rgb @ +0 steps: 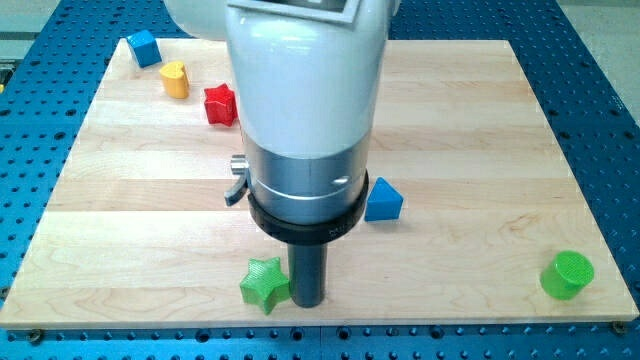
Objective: Move the green circle into the green star
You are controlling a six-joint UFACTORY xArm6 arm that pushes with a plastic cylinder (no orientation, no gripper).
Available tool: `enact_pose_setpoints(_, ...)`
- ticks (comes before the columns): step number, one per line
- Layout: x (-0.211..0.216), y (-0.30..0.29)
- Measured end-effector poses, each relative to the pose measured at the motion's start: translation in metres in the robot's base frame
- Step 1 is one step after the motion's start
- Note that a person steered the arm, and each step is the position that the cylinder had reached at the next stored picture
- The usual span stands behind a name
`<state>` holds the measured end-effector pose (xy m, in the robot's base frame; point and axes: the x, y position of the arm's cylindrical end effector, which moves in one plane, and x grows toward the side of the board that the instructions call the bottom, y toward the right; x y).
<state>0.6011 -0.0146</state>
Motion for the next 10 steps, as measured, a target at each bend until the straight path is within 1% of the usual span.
enact_pose_setpoints(1,-0.005,-0.002)
enact_pose_setpoints(2,-0.018,0.078)
enact_pose_setpoints(3,-0.042,0.158)
enact_pose_setpoints(5,-0.046,0.346)
enact_pose_setpoints(6,-0.024,0.348)
enact_pose_setpoints(7,0.015,0.302)
enact_pose_setpoints(8,0.009,0.267)
enact_pose_setpoints(9,-0.002,0.324)
enact_pose_setpoints(10,-0.011,0.281)
